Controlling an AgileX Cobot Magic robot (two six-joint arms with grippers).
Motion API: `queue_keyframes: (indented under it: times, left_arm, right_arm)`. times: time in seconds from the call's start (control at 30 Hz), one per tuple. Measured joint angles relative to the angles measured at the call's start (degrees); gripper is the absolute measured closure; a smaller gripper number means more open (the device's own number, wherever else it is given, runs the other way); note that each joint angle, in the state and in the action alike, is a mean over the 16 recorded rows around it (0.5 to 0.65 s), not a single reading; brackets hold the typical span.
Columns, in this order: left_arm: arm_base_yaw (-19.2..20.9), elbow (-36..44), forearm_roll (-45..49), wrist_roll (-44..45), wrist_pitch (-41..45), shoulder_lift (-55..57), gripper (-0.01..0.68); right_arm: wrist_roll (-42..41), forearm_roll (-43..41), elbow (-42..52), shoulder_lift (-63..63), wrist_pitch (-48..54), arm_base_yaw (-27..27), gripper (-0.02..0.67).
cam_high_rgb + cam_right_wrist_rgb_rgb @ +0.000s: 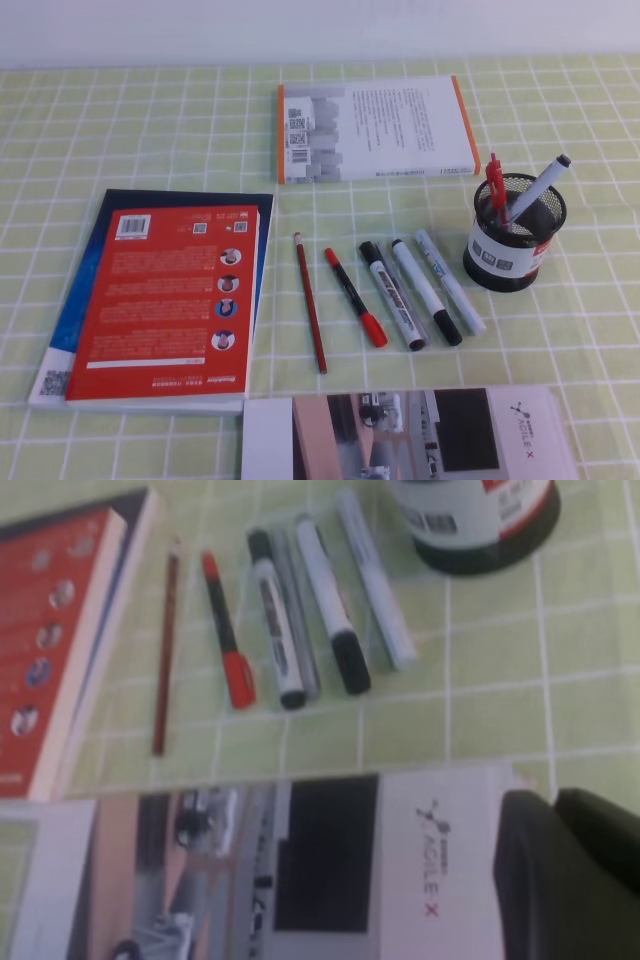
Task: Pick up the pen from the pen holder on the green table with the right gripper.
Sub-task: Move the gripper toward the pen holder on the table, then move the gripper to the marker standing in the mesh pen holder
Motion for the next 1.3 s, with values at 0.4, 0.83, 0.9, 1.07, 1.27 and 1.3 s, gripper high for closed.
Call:
queue_keyframes:
  times: [0.4, 0.83, 0.9, 1.07, 1.27, 1.3]
  left_arm:
    - [0.0, 0.0, 0.0, 0.0, 0.0, 0.0, 0.678]
    - [0.0, 0.0, 0.0, 0.0, 0.0, 0.0, 0.678]
    - [0.0, 0.0, 0.0, 0.0, 0.0, 0.0, 0.678]
    - [0.0, 0.0, 0.0, 0.0, 0.0, 0.0, 0.678]
    - [0.0, 0.0, 0.0, 0.0, 0.0, 0.0, 0.678]
    - [0.0, 0.0, 0.0, 0.0, 0.0, 0.0, 0.678]
  right_arm:
    - [-1.8, -1.9, -5.2, 15.1, -7.3, 4.3, 0.654]
    - [-2.0, 0.8, -6.0, 22.2, -37.8, 16.3, 0.429]
    - [-1.5, 1.0, -6.0, 24.1, -42.4, 17.7, 0.381]
    - [1.9, -0.7, -6.0, 29.9, -53.5, 20.4, 0.290]
    - [9.8, -6.2, -6.2, 37.8, -66.7, 22.1, 0.254]
    - [11.4, -7.4, -6.2, 39.2, -68.9, 22.3, 0.252]
